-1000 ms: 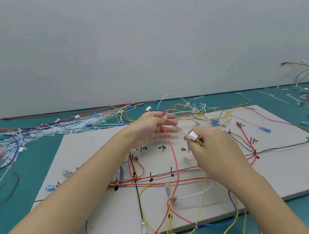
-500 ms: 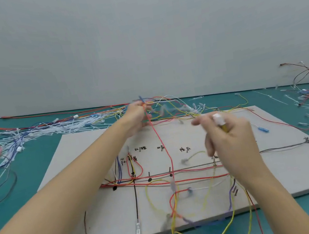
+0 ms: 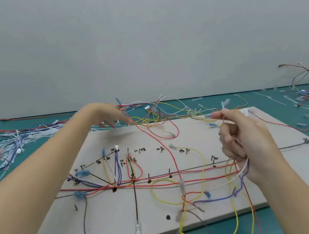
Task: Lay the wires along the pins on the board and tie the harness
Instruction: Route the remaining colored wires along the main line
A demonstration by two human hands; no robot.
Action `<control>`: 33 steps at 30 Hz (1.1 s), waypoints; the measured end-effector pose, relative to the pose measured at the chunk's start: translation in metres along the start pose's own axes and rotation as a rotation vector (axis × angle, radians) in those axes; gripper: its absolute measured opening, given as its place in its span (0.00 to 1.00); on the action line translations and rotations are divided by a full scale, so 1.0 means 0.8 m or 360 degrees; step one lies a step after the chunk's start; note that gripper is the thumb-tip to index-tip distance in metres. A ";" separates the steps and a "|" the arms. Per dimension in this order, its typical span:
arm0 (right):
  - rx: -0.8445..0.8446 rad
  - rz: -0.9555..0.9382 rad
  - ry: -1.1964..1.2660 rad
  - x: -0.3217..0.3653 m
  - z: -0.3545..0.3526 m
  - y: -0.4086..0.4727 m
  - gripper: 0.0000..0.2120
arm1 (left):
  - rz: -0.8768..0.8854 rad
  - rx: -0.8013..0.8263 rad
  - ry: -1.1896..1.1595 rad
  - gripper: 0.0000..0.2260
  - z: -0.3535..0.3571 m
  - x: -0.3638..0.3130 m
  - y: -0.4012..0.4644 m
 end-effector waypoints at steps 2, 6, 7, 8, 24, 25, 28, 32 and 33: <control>0.0125 0.0137 -0.0043 -0.009 0.011 -0.001 0.10 | 0.0082 -0.0034 0.0021 0.15 -0.006 -0.012 -0.007; 0.0291 0.0258 -0.0515 -0.024 0.039 -0.005 0.12 | 0.0326 0.0045 -0.0344 0.18 -0.001 -0.035 -0.029; 0.0311 0.0246 -0.0620 -0.026 0.046 -0.005 0.15 | 0.0401 0.0051 -0.0481 0.17 0.002 -0.042 -0.036; 0.0335 0.0226 -0.0734 -0.027 0.055 -0.006 0.18 | 0.0457 0.0054 -0.0580 0.17 0.005 -0.048 -0.042; 0.0137 -0.0238 -0.0490 -0.022 0.056 -0.003 0.11 | 0.0380 -0.0326 -0.1054 0.13 0.026 -0.035 -0.021; 0.0136 -0.0190 -0.0292 -0.021 0.050 -0.003 0.09 | 0.0350 -0.0387 -0.0915 0.14 0.026 -0.028 -0.017; 0.0191 -0.0074 0.0281 -0.022 0.037 -0.004 0.09 | 0.0177 -0.0661 -0.0325 0.19 0.024 -0.009 -0.009; 0.0181 0.0050 0.0806 -0.027 0.030 -0.003 0.09 | 0.0508 -0.1287 0.0388 0.15 0.029 -0.033 -0.037; 0.0185 0.0089 0.0863 -0.029 0.030 -0.003 0.08 | 0.0746 -0.1249 0.0324 0.09 0.038 -0.044 -0.045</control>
Point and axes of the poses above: each hand's wrist, its own y-axis towards the middle knuckle, its own z-axis out of the palm, x = y × z, the point moved 5 cm from there along y, towards the middle knuckle, and after that the axes turned 6 degrees about x, right-handed, at the moved point
